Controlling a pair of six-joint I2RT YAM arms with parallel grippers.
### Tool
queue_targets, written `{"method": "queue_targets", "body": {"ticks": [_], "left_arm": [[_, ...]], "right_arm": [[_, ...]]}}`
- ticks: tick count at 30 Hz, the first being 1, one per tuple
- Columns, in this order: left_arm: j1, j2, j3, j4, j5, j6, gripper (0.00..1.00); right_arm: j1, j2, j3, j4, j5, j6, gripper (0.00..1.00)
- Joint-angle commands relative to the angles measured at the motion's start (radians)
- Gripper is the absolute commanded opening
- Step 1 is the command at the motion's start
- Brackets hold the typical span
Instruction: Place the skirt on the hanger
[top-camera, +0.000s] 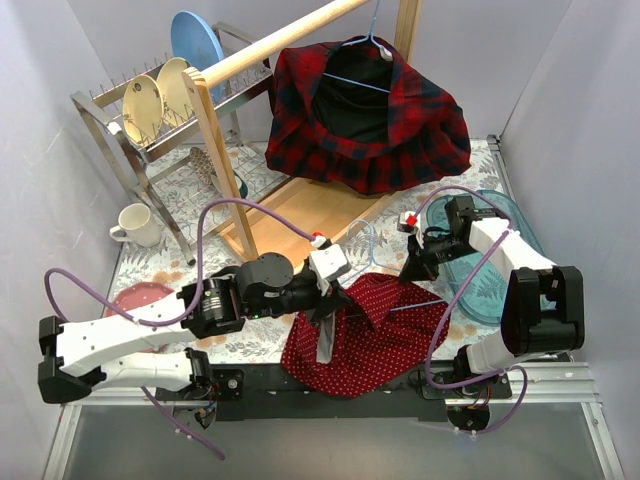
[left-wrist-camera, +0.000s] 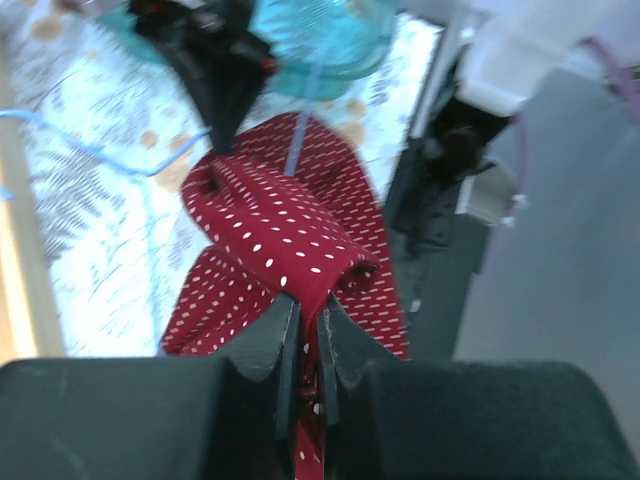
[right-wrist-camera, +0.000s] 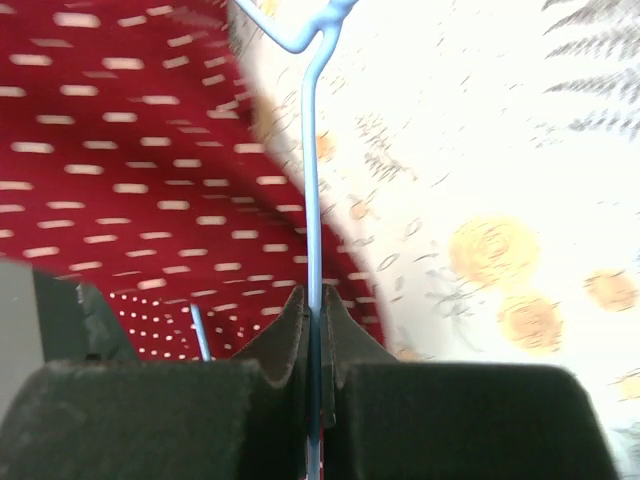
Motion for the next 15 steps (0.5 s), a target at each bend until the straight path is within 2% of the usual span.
{"method": "queue_targets", "body": {"ticks": [1, 6, 13, 14, 15], "left_arm": [[0.002, -0.029, 0.07, -0.008, 0.196, -0.011, 0.0], [0.002, 0.05, 0.073, -0.01, 0.393, -0.046, 0.0], [-0.003, 0.096, 0.019, 0.089, 0.433, -0.094, 0.0], [-0.003, 0.1, 0.01, 0.102, 0.439, -0.115, 0.04], [-0.003, 0.117, 0.004, 0.111, 0.444, -0.126, 0.16]], "right_arm": [[-0.005, 0.031, 0.079, 0.025, -0.068, -0.029, 0.01], [-0.005, 0.028, 0.115, 0.005, -0.089, -0.035, 0.01], [-0.004, 0.019, 0.136, -0.061, -0.154, -0.1, 0.01], [-0.004, 0.011, 0.132, -0.061, -0.16, -0.103, 0.01], [-0.005, 0.007, 0.13, -0.063, -0.163, -0.104, 0.01]]}}
